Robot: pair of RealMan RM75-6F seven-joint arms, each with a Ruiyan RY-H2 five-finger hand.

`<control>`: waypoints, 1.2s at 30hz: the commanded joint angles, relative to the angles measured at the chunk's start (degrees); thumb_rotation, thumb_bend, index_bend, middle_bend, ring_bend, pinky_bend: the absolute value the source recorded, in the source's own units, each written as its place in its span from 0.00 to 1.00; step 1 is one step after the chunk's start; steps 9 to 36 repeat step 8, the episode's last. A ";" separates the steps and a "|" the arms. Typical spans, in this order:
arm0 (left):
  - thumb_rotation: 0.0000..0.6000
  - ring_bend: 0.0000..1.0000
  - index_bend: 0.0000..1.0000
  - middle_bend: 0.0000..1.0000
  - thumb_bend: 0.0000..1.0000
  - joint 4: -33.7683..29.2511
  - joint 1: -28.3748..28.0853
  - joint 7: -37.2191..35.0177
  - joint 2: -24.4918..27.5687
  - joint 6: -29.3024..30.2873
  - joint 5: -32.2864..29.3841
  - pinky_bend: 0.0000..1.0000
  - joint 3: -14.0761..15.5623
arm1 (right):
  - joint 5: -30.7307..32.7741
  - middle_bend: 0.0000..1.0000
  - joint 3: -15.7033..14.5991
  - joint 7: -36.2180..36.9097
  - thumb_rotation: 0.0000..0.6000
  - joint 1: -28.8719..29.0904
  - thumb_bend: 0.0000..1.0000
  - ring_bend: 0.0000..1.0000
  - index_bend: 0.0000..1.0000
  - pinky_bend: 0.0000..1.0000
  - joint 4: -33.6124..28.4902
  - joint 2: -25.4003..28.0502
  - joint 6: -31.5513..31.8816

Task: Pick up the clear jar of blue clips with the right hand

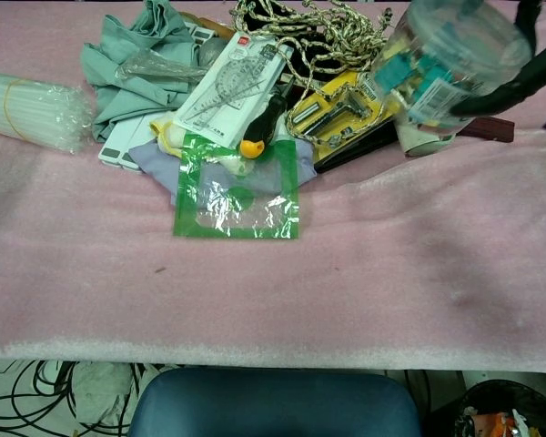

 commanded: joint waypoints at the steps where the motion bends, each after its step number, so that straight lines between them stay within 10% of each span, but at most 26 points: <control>1: 1.00 0.00 0.00 0.00 0.00 0.12 0.19 0.29 -0.14 0.42 0.34 0.00 0.12 | -6.53 0.63 -2.74 6.01 1.00 -4.66 0.40 0.61 0.71 0.63 -3.97 5.33 5.92; 8: 1.00 0.00 0.00 0.00 0.00 0.55 0.49 0.76 -0.56 1.02 0.40 0.00 0.14 | -13.86 0.63 -7.14 14.02 1.00 -9.85 0.40 0.60 0.71 0.63 -4.85 10.29 12.19; 36: 1.00 0.00 0.00 0.00 0.00 0.55 0.49 0.76 -0.56 1.02 0.40 0.00 0.14 | -13.86 0.63 -7.14 14.02 1.00 -9.85 0.40 0.60 0.71 0.63 -4.85 10.29 12.19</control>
